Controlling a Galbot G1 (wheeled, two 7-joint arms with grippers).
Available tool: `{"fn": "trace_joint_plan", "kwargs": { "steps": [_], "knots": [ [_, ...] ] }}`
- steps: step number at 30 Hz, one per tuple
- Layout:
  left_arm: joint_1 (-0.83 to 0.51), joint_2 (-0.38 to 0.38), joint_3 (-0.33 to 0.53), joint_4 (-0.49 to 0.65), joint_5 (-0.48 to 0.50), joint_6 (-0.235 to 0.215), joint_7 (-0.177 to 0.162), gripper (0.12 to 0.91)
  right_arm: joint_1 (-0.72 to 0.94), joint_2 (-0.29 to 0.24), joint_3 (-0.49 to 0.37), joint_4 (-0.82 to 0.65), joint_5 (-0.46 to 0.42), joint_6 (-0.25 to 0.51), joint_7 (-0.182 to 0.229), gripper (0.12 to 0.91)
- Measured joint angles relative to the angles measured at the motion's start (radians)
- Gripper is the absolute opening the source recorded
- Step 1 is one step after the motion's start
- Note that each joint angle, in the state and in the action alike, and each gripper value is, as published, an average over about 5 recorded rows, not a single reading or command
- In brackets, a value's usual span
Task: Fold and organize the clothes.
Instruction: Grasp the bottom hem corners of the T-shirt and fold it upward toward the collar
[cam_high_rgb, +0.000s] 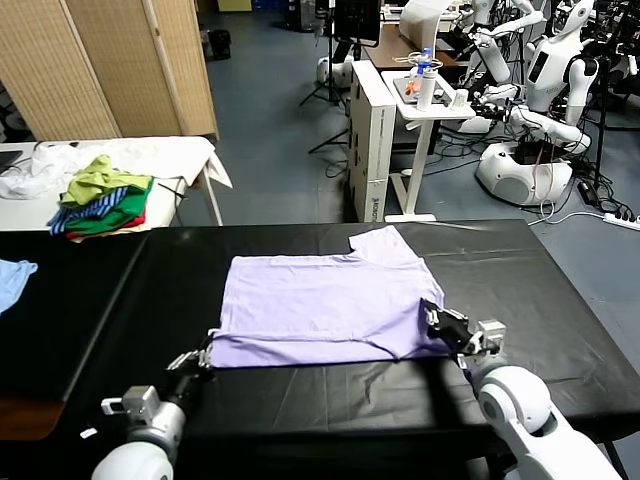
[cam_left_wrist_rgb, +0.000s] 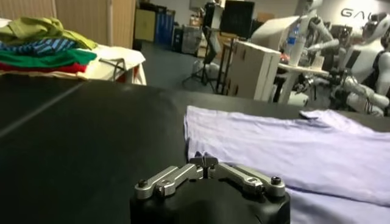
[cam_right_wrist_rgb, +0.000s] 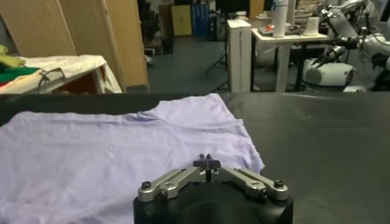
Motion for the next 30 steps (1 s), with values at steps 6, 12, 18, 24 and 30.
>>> {"fn": "trace_joint_plan", "kwargs": {
  "steps": [6, 12, 18, 24, 30],
  "knots": [
    [-0.003, -0.001, 0.000, 0.011, 0.005, 0.000, 0.000, 0.146, -0.001, 0.001, 0.004, -0.008, 0.006, -0.012, -0.004, 0.141],
    [-0.007, -0.010, -0.002, 0.009, 0.006, 0.005, 0.006, 0.170, -0.031, -0.015, 0.036, 0.043, 0.023, -0.065, -0.060, 0.326],
    [0.022, -0.034, -0.017, -0.029, 0.005, 0.017, 0.009, 0.475, -0.119, -0.051, 0.119, 0.151, 0.029, -0.093, -0.089, 0.705],
    [0.073, -0.050, -0.024, -0.074, 0.003, 0.023, 0.014, 0.826, -0.266, -0.074, 0.234, 0.227, 0.024, -0.068, -0.127, 0.900],
    [0.098, -0.056, -0.023, -0.078, 0.001, 0.024, 0.017, 0.905, -0.369, -0.076, 0.299, 0.241, 0.023, -0.061, -0.139, 0.907]
  ]
}}
